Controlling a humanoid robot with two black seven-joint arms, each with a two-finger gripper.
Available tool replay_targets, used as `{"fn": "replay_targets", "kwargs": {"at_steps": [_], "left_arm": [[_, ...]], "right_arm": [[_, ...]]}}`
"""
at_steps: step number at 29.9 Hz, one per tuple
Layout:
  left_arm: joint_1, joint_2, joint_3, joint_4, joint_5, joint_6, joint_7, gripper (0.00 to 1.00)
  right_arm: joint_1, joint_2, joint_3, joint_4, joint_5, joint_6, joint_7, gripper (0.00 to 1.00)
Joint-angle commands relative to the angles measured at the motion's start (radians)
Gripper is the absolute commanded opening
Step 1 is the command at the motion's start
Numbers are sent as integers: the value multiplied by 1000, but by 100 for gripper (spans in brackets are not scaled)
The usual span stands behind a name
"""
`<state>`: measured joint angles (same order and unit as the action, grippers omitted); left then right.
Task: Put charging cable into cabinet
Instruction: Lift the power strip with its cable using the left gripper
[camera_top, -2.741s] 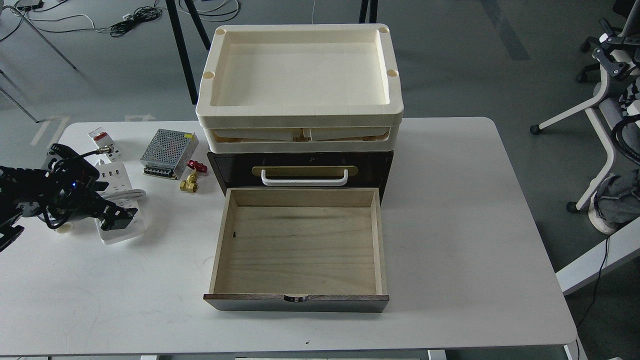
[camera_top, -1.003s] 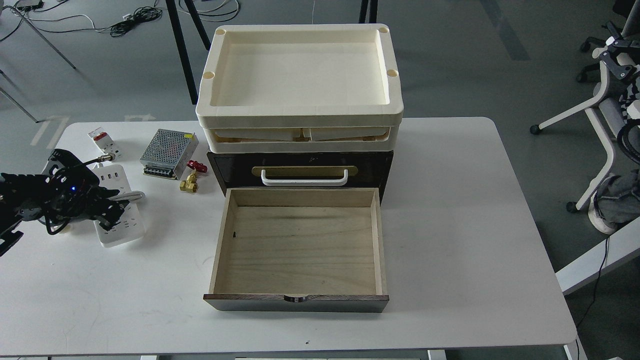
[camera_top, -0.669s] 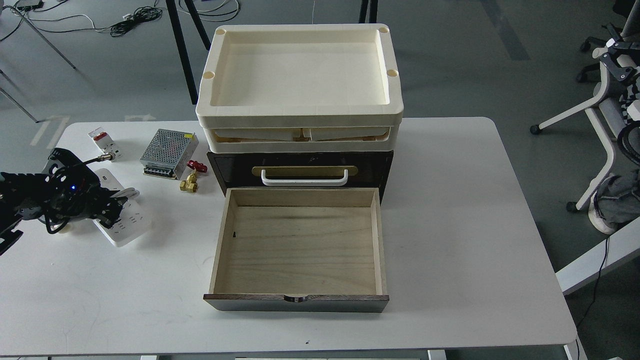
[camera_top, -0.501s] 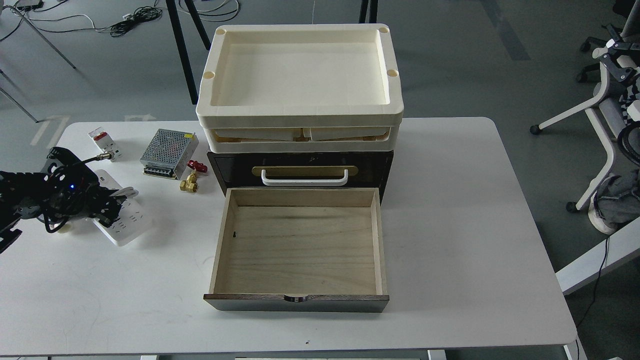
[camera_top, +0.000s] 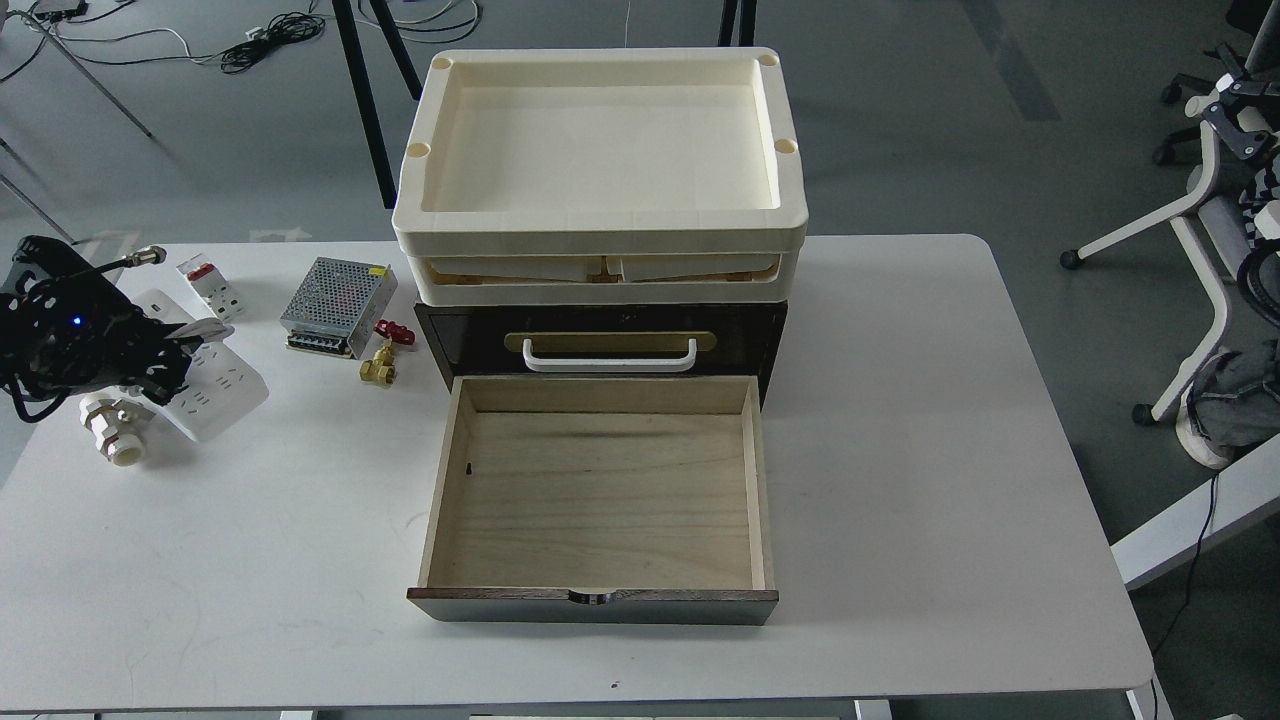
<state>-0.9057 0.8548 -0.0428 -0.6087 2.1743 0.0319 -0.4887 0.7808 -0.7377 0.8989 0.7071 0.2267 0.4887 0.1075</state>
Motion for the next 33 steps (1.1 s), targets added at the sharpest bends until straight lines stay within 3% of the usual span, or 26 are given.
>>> {"fn": "replay_targets", "kwargs": {"at_steps": [1,15,19,25,33], "left_arm": [[-2,84,-5,-101,-4,-24,0,0],[-73,634,-16,-935,-284,-242,0,0],[-73,731,-16,-1156,-416,-323,0,0],[-58,639,-9,-1160,-542,-362,0,0],[-94,478,-16,-1160,-820,-498,0,0]], "right_arm": [[0,0,3,0,0,0,0,99],[0,0,20,0,-1,0,0,99],[0,1,25,2,0,0,0,99],[8,1,58,9,0,0,-2,99],[11,-2,57,2,-1,0,-3,99]]}}
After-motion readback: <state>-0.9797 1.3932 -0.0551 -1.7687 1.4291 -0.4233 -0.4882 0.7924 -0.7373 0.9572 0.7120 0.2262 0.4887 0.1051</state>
